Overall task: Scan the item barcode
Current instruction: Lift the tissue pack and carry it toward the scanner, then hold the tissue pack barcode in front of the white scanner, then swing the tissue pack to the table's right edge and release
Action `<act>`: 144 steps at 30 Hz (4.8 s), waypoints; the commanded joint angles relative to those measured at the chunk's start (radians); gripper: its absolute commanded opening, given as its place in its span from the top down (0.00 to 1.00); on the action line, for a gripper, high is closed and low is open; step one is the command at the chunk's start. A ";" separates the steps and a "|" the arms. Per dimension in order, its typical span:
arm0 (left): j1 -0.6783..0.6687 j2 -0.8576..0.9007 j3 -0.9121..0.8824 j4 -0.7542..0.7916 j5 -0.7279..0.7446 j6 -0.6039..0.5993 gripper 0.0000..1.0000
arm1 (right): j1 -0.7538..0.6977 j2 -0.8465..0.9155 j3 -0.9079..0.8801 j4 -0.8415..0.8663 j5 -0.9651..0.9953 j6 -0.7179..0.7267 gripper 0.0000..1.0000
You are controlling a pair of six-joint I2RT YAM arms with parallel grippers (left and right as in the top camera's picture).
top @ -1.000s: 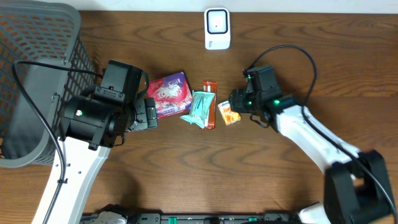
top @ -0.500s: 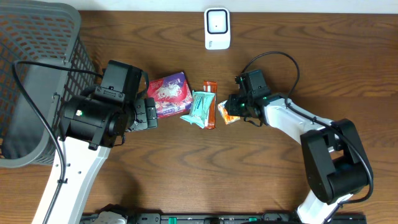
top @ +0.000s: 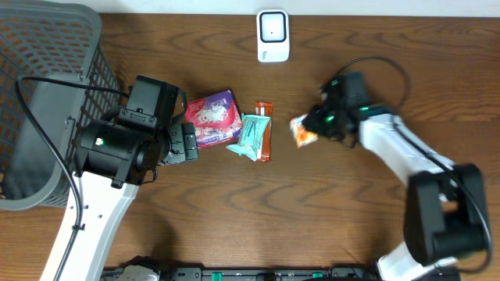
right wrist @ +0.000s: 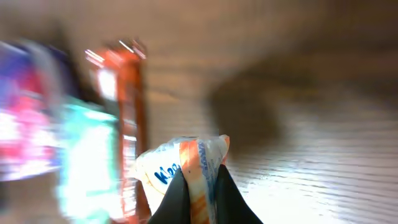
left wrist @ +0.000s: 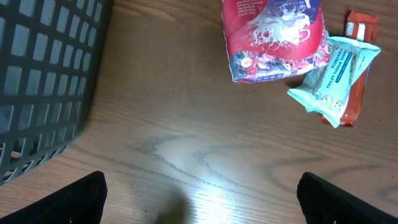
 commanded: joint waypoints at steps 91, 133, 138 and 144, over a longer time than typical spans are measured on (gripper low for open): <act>0.005 0.002 -0.006 -0.006 -0.003 0.002 0.02 | 0.277 -0.014 0.129 0.644 0.756 -0.538 0.99; 0.005 0.002 -0.006 -0.006 -0.003 0.002 0.02 | -0.246 0.594 1.146 -0.397 1.186 -0.486 0.99; 0.005 0.002 -0.006 -0.006 -0.003 0.002 0.02 | -0.425 0.596 1.116 -0.460 1.170 -0.468 0.99; 0.005 0.002 -0.006 -0.006 -0.003 0.002 0.02 | -0.562 0.596 1.081 -0.443 0.931 -0.454 0.58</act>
